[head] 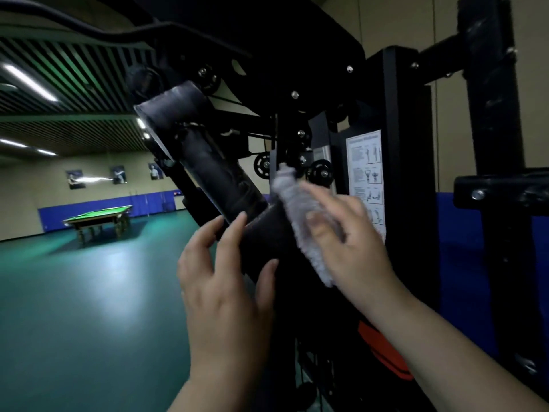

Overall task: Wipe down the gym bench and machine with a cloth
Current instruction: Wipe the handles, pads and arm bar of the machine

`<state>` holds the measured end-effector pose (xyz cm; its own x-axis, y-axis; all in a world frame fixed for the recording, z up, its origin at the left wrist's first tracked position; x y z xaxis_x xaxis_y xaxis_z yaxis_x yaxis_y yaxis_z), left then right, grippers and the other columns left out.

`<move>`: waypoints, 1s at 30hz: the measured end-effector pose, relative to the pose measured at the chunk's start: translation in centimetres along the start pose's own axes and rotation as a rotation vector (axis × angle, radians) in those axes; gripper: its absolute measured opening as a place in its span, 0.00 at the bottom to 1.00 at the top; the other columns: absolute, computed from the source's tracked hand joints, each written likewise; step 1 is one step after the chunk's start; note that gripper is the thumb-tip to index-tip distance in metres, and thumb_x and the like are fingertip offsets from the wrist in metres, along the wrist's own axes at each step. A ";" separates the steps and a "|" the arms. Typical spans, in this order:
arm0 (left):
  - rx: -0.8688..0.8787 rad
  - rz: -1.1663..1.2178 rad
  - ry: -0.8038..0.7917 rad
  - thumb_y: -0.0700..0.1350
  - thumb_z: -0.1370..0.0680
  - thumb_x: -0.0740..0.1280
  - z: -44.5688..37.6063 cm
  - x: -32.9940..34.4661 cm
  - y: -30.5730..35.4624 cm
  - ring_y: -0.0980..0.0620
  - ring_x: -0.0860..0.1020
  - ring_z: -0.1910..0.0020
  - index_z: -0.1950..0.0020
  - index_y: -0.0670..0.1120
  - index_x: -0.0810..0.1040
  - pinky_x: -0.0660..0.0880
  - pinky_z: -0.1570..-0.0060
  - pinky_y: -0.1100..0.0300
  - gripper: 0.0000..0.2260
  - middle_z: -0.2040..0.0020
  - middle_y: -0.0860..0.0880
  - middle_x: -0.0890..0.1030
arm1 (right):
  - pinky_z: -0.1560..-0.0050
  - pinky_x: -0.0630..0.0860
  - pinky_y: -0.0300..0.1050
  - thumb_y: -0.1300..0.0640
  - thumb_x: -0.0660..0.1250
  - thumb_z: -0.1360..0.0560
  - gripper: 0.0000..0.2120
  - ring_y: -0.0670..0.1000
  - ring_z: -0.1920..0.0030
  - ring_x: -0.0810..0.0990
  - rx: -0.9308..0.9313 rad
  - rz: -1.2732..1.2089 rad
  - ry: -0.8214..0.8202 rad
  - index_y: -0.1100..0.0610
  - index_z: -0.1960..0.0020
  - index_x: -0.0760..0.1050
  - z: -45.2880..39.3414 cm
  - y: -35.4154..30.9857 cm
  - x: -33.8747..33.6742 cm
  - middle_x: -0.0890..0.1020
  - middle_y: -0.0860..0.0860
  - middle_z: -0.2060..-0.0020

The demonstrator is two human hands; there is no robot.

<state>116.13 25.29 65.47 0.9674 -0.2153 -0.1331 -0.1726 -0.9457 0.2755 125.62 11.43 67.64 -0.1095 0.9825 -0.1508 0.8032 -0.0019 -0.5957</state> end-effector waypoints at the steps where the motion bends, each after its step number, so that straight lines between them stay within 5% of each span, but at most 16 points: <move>1: -0.011 -0.009 -0.025 0.50 0.29 0.72 -0.4 0.2 -0.4 0.46 0.68 0.38 0.32 0.47 0.72 0.58 0.35 0.63 0.26 0.37 0.45 0.70 | 0.45 0.67 0.24 0.44 0.61 0.24 0.17 0.36 0.42 0.71 -0.054 0.075 -0.047 0.38 0.36 0.73 -0.7 -0.2 1.1 0.70 0.42 0.44; 6: -0.015 -0.014 -0.180 0.48 0.30 0.73 -0.7 0.8 -1.7 0.50 0.73 0.44 0.36 0.46 0.73 0.64 0.42 0.67 0.24 0.43 0.49 0.74 | 0.55 0.65 0.20 0.53 0.66 0.23 0.10 0.42 0.52 0.75 -0.002 0.143 -0.005 0.48 0.43 0.80 -4.4 0.8 1.4 0.76 0.48 0.50; 9: -0.006 -0.031 -0.194 0.49 0.29 0.72 -0.8 0.4 -2.2 0.52 0.73 0.45 0.37 0.47 0.74 0.63 0.43 0.69 0.22 0.44 0.51 0.74 | 0.55 0.63 0.25 0.49 0.66 0.24 0.04 0.45 0.46 0.75 0.038 0.216 0.053 0.41 0.51 0.78 -6.5 0.7 -0.4 0.78 0.49 0.46; 13: -0.006 -0.032 -0.172 0.51 0.27 0.71 -1.5 -0.3 -2.9 0.52 0.73 0.45 0.40 0.48 0.77 0.63 0.44 0.69 0.18 0.45 0.51 0.75 | 0.51 0.66 0.34 0.44 0.66 0.26 0.02 0.43 0.46 0.73 -0.071 0.257 -0.277 0.36 0.58 0.75 -6.2 -1.7 1.8 0.73 0.45 0.47; 15: 0.003 -0.029 -0.167 0.52 0.27 0.71 -1.9 -0.5 -3.1 0.52 0.72 0.46 0.41 0.48 0.77 0.62 0.45 0.69 0.17 0.46 0.52 0.75 | 0.48 0.69 0.41 0.43 0.65 0.25 0.02 0.45 0.46 0.73 -0.081 0.359 -0.363 0.36 0.55 0.76 -6.9 -1.7 2.4 0.72 0.45 0.49; 19: 0.007 0.001 -0.147 0.54 0.27 0.68 -2.9 -1.2 -3.6 0.54 0.72 0.48 0.43 0.49 0.78 0.61 0.46 0.72 0.16 0.48 0.54 0.74 | 0.49 0.68 0.45 0.43 0.63 0.24 0.09 0.50 0.46 0.73 -0.015 0.668 -0.252 0.44 0.47 0.78 -9.9 -1.2 0.5 0.70 0.47 0.48; 30: 0.030 0.119 -0.150 0.55 0.25 0.61 -4.1 -1.0 -5.3 0.52 0.73 0.46 0.42 0.49 0.78 0.66 0.45 0.66 0.16 0.46 0.54 0.74 | 0.54 0.70 0.37 0.41 0.65 0.29 0.07 0.37 0.53 0.72 -0.133 0.557 -0.363 0.40 0.56 0.79 -4.4 -5.1 2.0 0.69 0.35 0.56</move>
<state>116.88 31.54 68.06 0.9019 -0.3577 -0.2421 -0.2916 -0.9177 0.2698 123.92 14.22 73.82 0.1708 0.7169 -0.6759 0.8596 -0.4438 -0.2534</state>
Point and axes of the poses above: each hand's wrist, its own z-axis away from the middle knuckle, its own x-axis out of the palm, y = z × x, the point moved 5 cm from there along -z, towards the middle knuckle
